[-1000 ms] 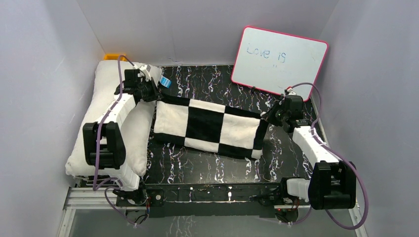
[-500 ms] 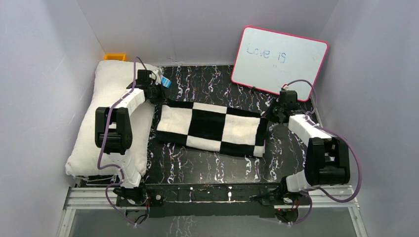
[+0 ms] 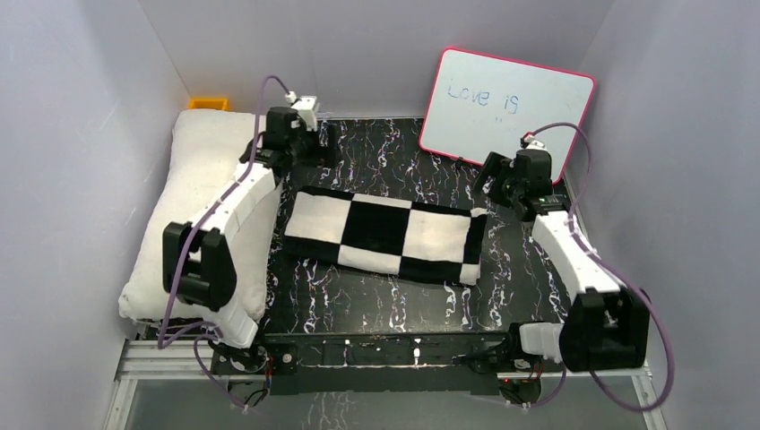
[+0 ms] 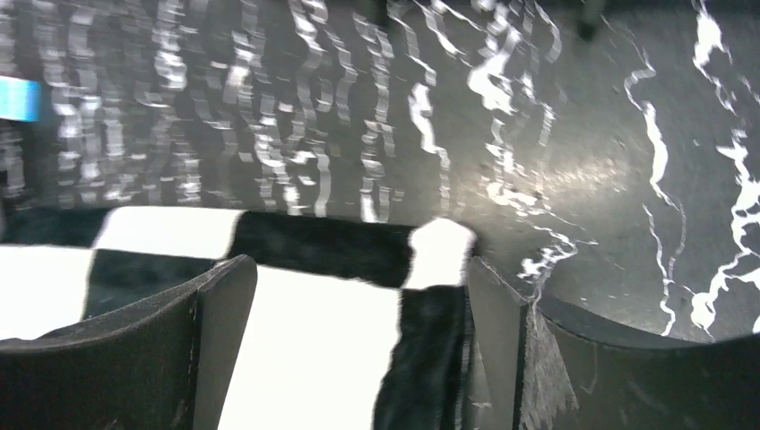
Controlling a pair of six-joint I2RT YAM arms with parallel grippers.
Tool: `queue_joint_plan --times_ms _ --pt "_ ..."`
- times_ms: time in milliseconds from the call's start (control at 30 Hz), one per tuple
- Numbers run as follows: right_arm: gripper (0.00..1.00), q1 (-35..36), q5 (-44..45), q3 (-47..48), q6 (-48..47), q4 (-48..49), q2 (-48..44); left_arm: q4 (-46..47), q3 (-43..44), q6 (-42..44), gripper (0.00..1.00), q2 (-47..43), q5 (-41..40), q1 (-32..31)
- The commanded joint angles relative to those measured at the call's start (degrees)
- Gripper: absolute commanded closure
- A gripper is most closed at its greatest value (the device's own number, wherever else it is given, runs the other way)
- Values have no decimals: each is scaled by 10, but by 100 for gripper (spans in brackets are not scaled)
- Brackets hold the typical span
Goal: Remove the pillowcase from the pillow
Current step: Fold the pillowcase at the center of the board.
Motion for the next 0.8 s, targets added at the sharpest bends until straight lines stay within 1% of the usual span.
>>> queue_joint_plan --times_ms 0,33,67,167,233,267,367,433,533,633,767 --pt "4 50 -18 -12 43 62 -108 85 -103 -45 2 -105 22 -75" --pt "4 66 -40 -39 68 97 -131 133 -156 -84 2 -126 28 -85" --pt "4 85 -57 -69 96 142 -145 194 -231 -121 2 -151 30 -91" --pt "3 129 -99 -184 181 287 -171 380 -407 -224 2 -213 9 -102" --pt "2 145 -126 -255 238 385 -169 469 -486 -266 2 -237 -18 -105" --pt "2 146 -133 -286 265 428 -164 493 -512 -274 2 -244 -33 -105" --pt "1 147 -138 -358 310 529 -131 504 -542 -274 2 -247 -112 -104" --pt "1 146 -129 -384 310 550 -107 492 -544 -273 2 -242 -158 -102" --pt "1 145 -105 -398 296 544 -95 467 -542 -291 2 -231 -199 -89" --pt "2 140 -77 -396 278 517 -95 463 -549 -318 2 -221 -196 -68" --pt "2 117 -48 -372 239 471 -83 479 -560 -344 2 -195 -167 -61"
